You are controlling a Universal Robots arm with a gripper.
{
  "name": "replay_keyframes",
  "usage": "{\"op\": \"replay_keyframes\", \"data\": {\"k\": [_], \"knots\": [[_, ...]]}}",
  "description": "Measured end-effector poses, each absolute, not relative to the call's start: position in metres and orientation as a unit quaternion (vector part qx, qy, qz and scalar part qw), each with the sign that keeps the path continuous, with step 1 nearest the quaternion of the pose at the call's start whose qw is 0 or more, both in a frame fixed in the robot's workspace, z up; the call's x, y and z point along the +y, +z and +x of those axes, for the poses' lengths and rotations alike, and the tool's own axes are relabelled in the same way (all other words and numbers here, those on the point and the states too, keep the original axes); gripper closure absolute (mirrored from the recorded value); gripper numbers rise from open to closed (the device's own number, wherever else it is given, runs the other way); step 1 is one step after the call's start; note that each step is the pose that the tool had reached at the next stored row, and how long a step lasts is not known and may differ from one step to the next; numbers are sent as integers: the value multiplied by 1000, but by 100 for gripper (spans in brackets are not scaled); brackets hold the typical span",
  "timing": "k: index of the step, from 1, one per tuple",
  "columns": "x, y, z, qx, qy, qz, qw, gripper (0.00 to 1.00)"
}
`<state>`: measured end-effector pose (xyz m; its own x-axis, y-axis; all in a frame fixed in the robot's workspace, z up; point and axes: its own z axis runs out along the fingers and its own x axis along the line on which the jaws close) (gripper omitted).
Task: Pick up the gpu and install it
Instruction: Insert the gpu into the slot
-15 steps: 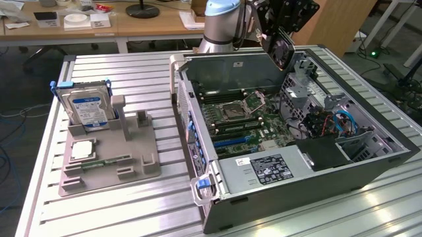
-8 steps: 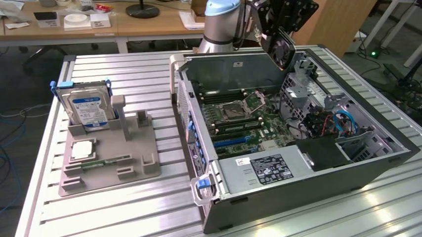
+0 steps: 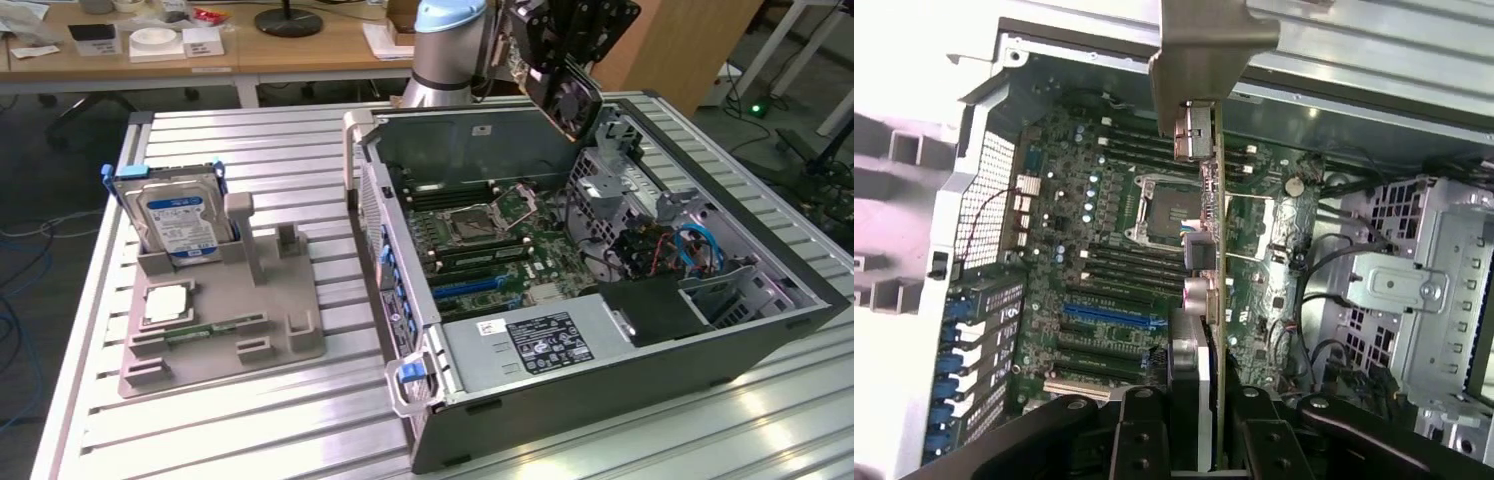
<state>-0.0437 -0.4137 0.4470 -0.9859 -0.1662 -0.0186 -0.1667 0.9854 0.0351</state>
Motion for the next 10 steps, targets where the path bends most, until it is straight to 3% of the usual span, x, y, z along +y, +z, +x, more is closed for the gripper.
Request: {"op": "replay_keyframes", "data": {"k": [10], "knots": [[-414,447,-44,989,19,-148,7,72]]}}
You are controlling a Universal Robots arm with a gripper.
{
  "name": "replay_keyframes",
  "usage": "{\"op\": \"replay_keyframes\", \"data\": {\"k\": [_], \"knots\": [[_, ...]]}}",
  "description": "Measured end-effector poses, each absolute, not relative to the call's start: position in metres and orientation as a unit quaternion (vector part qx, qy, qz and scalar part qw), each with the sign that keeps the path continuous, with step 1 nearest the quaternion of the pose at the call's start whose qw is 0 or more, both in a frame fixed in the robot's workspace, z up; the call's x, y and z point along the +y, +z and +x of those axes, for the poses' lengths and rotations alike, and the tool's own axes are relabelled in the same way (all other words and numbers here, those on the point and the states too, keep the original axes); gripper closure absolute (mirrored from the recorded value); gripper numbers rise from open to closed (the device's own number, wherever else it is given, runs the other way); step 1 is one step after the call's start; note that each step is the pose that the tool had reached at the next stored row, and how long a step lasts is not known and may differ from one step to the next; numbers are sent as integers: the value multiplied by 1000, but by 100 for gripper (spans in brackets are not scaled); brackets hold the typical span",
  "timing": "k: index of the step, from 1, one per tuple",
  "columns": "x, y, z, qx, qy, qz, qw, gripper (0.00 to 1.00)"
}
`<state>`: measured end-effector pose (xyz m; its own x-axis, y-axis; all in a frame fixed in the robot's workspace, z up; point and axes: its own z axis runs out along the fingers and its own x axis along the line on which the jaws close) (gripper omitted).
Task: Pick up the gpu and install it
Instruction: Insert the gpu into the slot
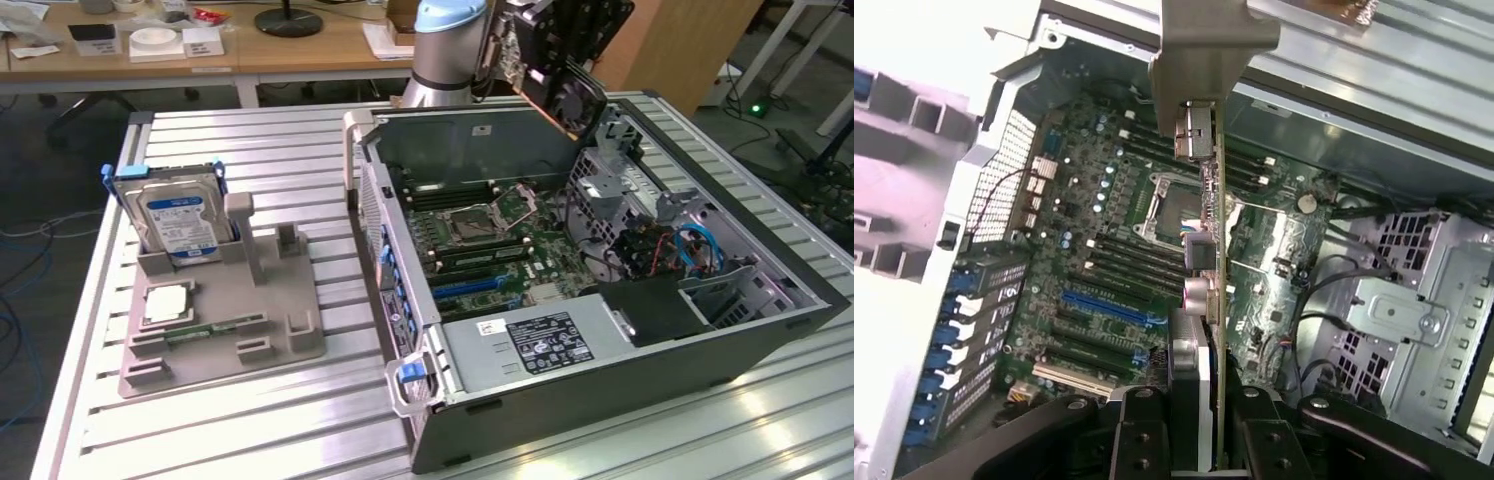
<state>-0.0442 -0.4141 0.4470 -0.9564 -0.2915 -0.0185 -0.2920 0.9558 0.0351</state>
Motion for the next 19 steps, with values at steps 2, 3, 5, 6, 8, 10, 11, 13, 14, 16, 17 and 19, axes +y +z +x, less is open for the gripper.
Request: {"op": "replay_keyframes", "data": {"k": [2,3,5,6,8,10,11,13,14,16,17,19], "knots": [[-414,447,-44,987,19,-159,6,72],[-414,447,-44,986,19,-165,6,72],[-414,447,-44,984,19,-176,6,72],[-414,447,-44,983,19,-182,6,72],[-414,447,-44,981,19,-194,6,72],[-414,447,-44,978,19,-206,5,72],[-414,447,-44,977,19,-213,5,72],[-414,447,-44,974,19,-226,5,72],[-414,447,-44,972,19,-232,5,72],[-414,447,-44,969,19,-245,5,72],[-415,447,-44,968,19,-251,5,72],[-415,447,-44,964,19,-267,4,72]]}}
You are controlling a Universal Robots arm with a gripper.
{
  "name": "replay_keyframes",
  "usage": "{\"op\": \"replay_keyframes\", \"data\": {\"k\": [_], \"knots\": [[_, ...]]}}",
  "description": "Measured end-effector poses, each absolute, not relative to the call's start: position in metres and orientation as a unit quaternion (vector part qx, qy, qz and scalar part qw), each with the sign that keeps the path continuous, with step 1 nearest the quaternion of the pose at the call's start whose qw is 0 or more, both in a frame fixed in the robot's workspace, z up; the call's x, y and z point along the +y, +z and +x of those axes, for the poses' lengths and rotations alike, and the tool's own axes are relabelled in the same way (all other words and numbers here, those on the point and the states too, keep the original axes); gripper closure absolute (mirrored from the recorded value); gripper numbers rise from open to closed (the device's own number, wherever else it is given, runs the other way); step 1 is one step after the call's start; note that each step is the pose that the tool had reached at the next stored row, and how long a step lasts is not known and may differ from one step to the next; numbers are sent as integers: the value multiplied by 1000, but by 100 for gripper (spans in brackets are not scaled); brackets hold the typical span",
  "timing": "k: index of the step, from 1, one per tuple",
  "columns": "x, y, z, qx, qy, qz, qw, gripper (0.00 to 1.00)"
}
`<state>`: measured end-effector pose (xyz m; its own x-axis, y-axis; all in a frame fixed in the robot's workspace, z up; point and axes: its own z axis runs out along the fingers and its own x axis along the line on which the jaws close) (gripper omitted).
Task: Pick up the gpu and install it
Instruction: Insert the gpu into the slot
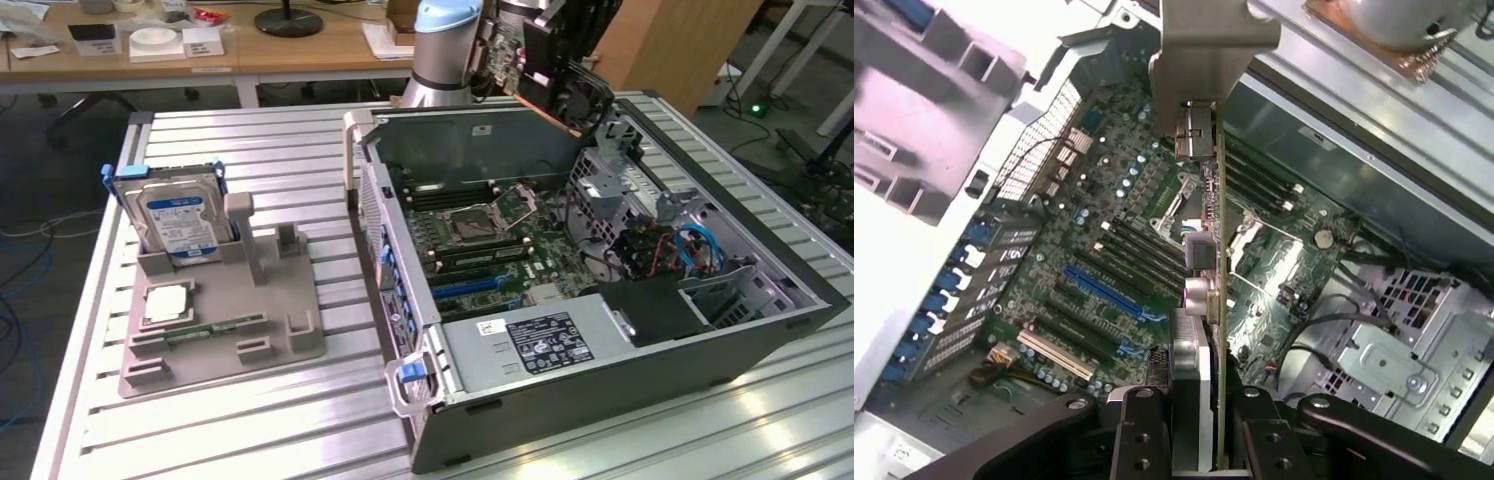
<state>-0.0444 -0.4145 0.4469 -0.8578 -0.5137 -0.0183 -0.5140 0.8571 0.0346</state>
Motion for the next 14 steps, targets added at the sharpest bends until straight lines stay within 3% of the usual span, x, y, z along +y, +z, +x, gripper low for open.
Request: {"op": "replay_keyframes", "data": {"k": [14], "knots": [[-415,447,-45,934,19,-356,2,72]]}}
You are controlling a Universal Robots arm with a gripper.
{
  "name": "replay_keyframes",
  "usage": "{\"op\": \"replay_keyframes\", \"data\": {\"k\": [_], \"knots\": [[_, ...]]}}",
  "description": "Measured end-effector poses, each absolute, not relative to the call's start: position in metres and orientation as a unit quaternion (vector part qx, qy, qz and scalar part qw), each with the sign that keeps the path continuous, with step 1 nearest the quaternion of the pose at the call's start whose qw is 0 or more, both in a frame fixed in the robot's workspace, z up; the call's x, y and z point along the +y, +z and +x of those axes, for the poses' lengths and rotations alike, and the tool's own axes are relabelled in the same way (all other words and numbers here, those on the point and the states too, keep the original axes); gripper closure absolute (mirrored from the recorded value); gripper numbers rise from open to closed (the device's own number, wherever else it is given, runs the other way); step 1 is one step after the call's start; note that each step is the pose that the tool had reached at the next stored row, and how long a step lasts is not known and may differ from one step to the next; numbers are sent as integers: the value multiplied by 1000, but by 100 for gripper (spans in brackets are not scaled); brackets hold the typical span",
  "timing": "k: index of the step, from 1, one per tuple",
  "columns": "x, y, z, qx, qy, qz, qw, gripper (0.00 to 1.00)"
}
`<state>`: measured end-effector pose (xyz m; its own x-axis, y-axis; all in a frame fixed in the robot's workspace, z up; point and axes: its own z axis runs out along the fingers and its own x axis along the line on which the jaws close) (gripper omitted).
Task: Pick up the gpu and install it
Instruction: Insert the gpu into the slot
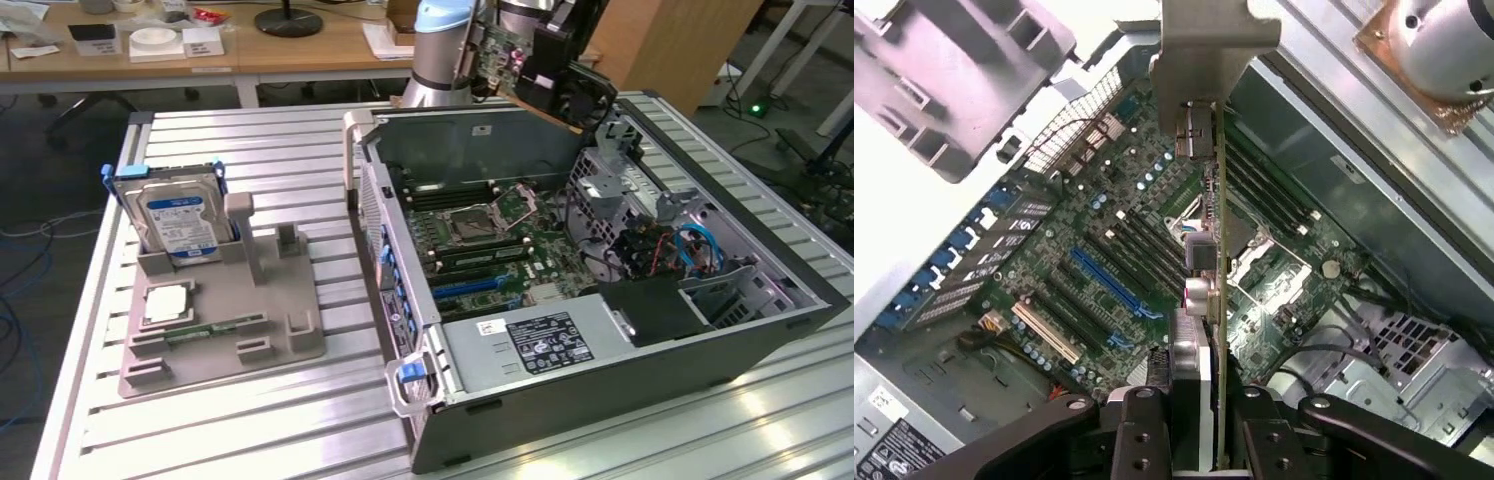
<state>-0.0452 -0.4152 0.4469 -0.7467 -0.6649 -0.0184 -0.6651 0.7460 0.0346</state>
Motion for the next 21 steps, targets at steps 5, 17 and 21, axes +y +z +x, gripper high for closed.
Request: {"op": "replay_keyframes", "data": {"k": [5,17,21], "knots": [[-416,447,-46,926,19,-377,2,72],[-419,447,-47,902,20,-431,1,72],[-420,447,-47,894,20,-448,1,72]]}}
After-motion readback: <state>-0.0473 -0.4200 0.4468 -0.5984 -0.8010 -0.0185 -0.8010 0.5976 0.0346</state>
